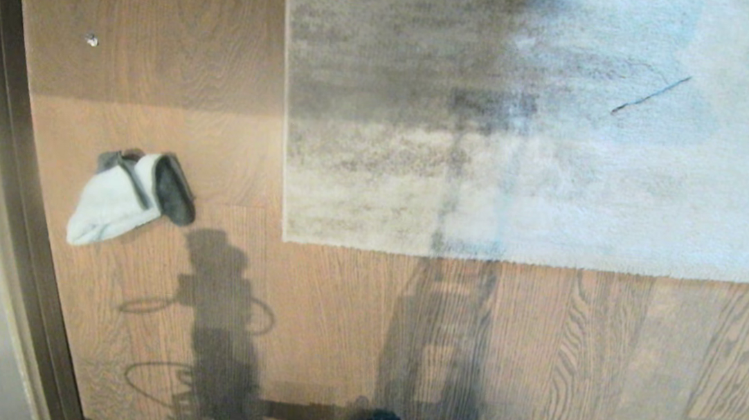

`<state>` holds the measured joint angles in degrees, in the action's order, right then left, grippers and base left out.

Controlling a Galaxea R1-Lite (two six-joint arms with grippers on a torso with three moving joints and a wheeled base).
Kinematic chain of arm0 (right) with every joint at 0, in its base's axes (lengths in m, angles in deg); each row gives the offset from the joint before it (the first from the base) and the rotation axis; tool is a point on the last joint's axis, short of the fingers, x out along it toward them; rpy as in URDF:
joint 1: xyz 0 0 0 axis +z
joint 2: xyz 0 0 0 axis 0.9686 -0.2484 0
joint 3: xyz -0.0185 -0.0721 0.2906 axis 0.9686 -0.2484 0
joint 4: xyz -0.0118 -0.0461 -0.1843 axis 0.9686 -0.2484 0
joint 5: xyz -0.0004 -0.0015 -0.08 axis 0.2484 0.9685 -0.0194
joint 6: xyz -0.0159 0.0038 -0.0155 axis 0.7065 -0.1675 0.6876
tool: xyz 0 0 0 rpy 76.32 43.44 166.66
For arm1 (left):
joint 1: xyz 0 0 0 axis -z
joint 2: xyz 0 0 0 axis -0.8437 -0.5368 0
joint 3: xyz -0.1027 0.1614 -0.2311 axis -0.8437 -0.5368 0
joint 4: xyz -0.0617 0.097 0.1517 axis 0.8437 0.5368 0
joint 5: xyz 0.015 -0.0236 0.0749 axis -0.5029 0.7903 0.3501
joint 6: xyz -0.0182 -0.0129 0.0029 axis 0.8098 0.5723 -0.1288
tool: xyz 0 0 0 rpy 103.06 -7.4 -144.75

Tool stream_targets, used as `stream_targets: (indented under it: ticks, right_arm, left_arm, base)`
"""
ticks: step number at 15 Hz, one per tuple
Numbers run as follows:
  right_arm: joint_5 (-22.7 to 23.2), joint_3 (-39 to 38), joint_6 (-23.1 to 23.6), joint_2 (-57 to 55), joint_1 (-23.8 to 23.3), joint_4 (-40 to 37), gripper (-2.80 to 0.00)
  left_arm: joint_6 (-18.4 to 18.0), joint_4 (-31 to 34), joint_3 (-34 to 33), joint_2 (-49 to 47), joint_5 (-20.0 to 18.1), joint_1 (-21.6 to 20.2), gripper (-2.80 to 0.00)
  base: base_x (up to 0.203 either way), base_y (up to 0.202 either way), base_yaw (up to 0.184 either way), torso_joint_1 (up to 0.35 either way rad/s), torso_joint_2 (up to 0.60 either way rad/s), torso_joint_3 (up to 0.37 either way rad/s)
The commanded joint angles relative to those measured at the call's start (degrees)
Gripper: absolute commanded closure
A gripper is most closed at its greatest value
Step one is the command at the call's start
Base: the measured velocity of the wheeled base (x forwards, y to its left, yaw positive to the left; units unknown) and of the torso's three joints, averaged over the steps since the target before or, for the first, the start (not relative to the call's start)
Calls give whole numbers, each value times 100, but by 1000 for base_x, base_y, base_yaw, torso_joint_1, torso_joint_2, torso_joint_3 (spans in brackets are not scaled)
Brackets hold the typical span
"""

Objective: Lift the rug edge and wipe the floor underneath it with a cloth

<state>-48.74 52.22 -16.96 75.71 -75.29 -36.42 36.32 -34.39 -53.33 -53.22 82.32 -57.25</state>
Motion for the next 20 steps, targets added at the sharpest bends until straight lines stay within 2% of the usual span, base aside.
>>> stream_targets:
  ticks: [1, 20]
  right_arm:
    - [-1, 0, 0, -7, 2, 2, 0]
    - [-1, 0, 0, -7, 2, 2, 0]
  left_arm:
    - [-12, 2, 1, 283, -13, -11, 0]
    - [-4, 2, 1, 283, 4, -11, 0]
  base:
    - [0, 0, 0, 0, 0, 0]
    - [0, 0, 0, 0, 0, 0]
